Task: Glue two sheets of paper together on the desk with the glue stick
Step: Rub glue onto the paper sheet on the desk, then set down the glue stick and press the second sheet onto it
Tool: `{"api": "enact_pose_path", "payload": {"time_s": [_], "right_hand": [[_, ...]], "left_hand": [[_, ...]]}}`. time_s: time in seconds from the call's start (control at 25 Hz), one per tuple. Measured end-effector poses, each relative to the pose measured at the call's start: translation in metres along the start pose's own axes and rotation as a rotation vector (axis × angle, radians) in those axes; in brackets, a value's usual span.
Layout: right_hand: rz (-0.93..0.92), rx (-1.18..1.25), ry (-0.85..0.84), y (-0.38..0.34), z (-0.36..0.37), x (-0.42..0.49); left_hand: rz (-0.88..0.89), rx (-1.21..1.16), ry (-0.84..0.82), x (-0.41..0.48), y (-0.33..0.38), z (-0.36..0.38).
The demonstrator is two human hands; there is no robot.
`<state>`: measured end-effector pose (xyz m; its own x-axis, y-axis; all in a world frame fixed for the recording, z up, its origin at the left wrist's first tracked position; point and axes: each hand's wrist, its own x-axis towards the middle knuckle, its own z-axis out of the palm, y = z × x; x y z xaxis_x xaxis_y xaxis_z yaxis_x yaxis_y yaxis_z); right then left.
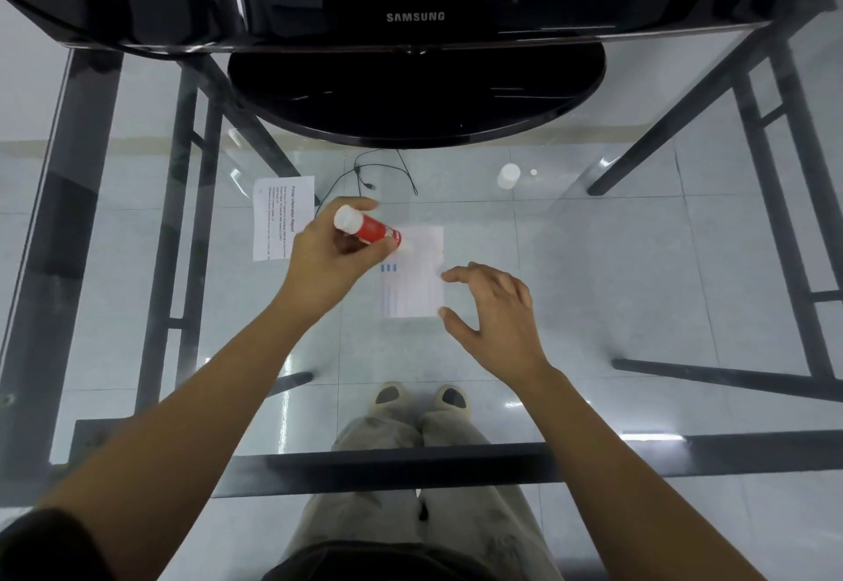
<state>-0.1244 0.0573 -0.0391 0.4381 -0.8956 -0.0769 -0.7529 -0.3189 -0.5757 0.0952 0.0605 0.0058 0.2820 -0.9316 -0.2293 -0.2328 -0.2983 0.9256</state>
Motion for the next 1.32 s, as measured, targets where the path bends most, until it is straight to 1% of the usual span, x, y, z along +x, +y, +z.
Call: {"api": "enact_pose_path", "payload": {"time_s": [0.08,0.16,0.2,0.28,0.36,0.4,0.44,0.52,0.6,0.68,0.76,0.84,0.92,1.04,1.32], "right_hand": [[-0.013,0.016,-0.009,0.000,-0.002,0.000],[-0.024,0.055,0.007,-0.001,-0.005,0.000],[-0.024,0.092,0.022,-0.001,-0.008,0.002],[-0.030,0.166,0.090,-0.001,-0.015,0.006],[-0.022,0.116,0.220,0.005,-0.022,0.015],[0.012,0.051,0.260,0.010,-0.025,0.021],[0.067,-0.024,0.255,0.015,-0.027,0.026],[0.193,-0.171,0.132,0.026,-0.029,0.032],[0.253,-0.287,0.031,0.033,-0.025,0.034],[0.263,-0.356,0.012,0.035,-0.021,0.033],[0.281,-0.369,0.023,0.035,-0.019,0.033],[0.288,-0.388,0.023,0.034,-0.018,0.033],[0.295,-0.405,0.014,0.035,-0.017,0.034],[0.308,-0.414,0.007,0.036,-0.016,0.035],[0.302,-0.418,0.018,0.037,-0.014,0.035]], "left_hand": [[-0.192,-0.425,0.002,-0.013,-0.008,0.003],[-0.281,-0.712,0.010,-0.022,-0.012,0.007],[-0.302,-0.790,0.008,-0.023,-0.011,0.010],[-0.309,-0.838,-0.031,-0.017,-0.007,0.015],[-0.281,-0.789,-0.097,-0.003,0.005,0.022],[-0.271,-0.746,-0.120,0.005,0.012,0.028],[-0.268,-0.713,-0.130,0.014,0.019,0.033],[-0.293,-0.699,-0.102,0.033,0.031,0.045],[-0.285,-0.670,-0.093,0.050,0.039,0.057],[-0.187,-0.489,-0.117,0.061,0.042,0.066],[-0.036,-0.241,-0.132,0.069,0.042,0.072],[0.135,0.027,-0.112,0.075,0.043,0.076],[0.262,0.190,-0.091,0.078,0.042,0.081],[0.336,0.271,-0.085,0.083,0.038,0.089],[0.354,0.281,-0.080,0.090,0.035,0.099]]}}
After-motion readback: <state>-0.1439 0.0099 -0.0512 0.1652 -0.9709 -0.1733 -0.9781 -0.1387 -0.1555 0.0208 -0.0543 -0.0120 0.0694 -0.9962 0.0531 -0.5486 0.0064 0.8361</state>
